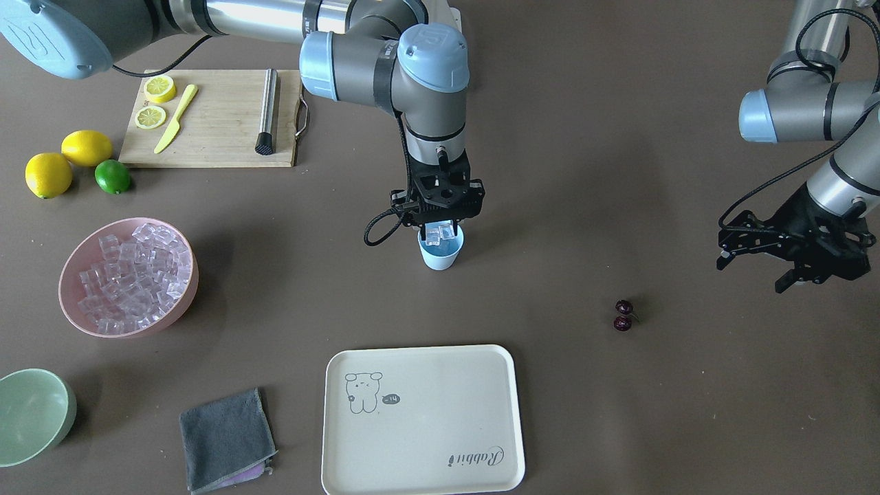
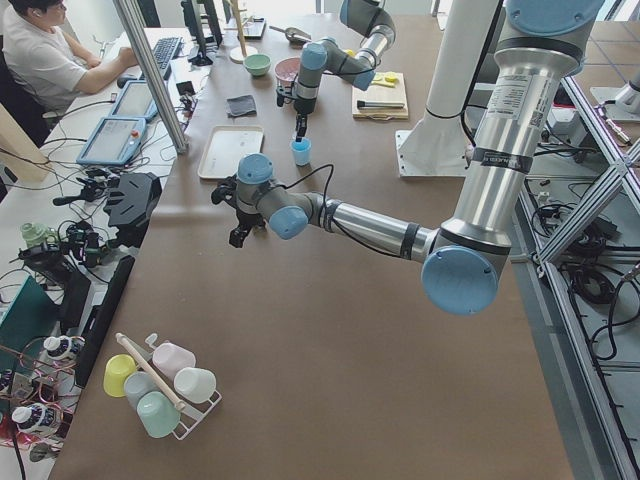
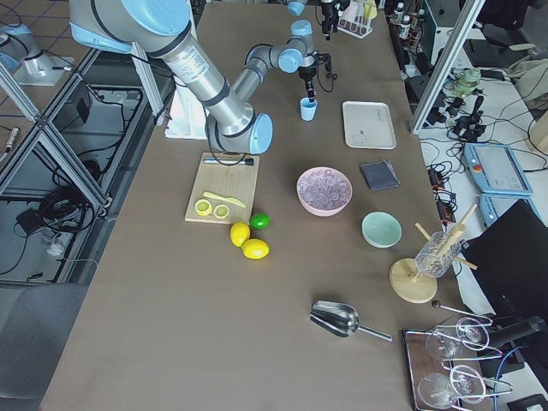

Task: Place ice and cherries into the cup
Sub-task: 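Open the right gripper to drop the ice cube into the cup, then move the left gripper to the cherries while the right arm withdraws, then grasp the cherries by the stem with the left gripper and lift, then carry the cherries with the left gripper over the blue cup, then lower the cherries into the cup and open the left gripper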

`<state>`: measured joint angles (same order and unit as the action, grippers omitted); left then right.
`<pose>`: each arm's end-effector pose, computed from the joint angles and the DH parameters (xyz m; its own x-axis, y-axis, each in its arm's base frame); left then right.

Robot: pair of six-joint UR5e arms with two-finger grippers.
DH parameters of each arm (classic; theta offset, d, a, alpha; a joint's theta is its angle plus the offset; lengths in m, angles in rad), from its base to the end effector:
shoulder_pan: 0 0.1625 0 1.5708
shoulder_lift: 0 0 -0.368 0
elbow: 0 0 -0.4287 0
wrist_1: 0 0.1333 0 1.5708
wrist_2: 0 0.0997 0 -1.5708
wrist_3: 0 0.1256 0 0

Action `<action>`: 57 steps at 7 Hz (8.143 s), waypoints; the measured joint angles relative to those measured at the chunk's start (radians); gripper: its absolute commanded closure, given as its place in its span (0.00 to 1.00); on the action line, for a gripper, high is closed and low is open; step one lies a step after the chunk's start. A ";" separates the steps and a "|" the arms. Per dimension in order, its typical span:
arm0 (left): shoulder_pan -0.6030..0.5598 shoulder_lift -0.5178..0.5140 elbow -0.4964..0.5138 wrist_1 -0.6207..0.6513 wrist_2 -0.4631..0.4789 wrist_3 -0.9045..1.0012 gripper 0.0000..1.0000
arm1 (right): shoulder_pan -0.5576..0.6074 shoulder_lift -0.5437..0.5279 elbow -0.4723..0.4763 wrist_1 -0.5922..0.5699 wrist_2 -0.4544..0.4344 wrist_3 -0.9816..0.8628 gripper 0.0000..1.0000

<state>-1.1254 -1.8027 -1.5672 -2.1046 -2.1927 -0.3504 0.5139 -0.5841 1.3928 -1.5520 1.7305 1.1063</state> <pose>0.2235 -0.6078 0.4286 0.6331 0.4457 -0.6328 -0.1004 0.8579 0.5038 -0.6076 -0.4731 0.0658 0.6986 -0.1135 0.7064 -0.0787 0.9691 0.2336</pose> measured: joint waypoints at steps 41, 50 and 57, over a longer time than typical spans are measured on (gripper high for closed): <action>0.264 -0.271 0.110 0.176 0.260 -0.195 1.00 | 0.890 -1.074 0.544 0.020 0.574 -1.138 0.03; 0.412 -0.536 0.043 0.306 0.178 -0.569 1.00 | 0.890 -1.071 0.541 0.020 0.575 -1.136 0.03; 0.480 -0.527 0.049 0.266 0.220 -0.587 0.02 | 0.889 -1.060 0.538 0.020 0.574 -1.136 0.03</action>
<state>-0.6449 -2.3294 -1.5183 -1.8384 -1.9723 -0.9373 1.4032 -1.6445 1.9313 -1.5325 2.3041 -0.0293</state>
